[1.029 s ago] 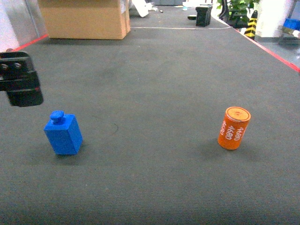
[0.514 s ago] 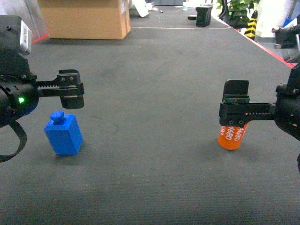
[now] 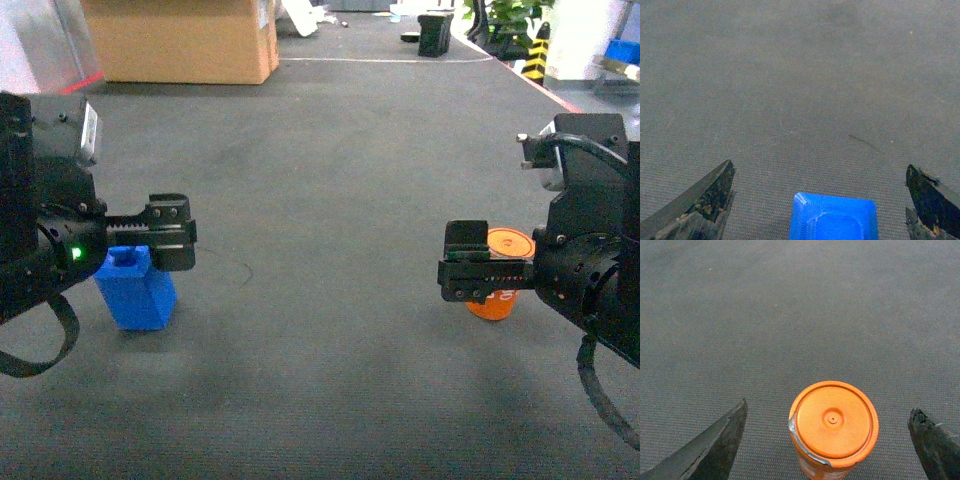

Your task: Sort blue parts and orange caps into right shelf containers

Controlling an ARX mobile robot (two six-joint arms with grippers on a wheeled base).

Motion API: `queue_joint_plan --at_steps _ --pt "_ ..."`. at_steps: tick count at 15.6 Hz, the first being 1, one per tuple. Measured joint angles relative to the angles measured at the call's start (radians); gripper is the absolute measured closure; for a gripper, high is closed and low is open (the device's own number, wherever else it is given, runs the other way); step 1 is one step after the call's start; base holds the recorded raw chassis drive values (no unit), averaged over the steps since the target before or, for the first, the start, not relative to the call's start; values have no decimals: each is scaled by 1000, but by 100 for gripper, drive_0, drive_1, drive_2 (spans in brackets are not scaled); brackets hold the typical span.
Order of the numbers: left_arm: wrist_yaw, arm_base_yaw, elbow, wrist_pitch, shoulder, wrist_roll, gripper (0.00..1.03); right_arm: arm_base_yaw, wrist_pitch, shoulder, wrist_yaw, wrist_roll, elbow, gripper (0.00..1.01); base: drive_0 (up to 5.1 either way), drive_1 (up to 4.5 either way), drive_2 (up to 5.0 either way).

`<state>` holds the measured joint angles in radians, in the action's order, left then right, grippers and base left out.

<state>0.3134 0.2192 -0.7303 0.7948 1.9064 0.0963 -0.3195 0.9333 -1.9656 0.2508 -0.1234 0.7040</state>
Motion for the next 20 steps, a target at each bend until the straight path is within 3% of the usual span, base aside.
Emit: queue_joint_plan --at_steps 8,16,20 --pt "-21 0 -32 -10 134 21 5 13 -21 -184 -11 -50 108 3 0 0 0" --pt "-5 -6 -54 2 187 30 5 10 21 -254 30 -66 143 4 0 0 0" --pt "18 0 -54 43 193 28 39 4 22 -265 49 -58 144 42 0 0 0"
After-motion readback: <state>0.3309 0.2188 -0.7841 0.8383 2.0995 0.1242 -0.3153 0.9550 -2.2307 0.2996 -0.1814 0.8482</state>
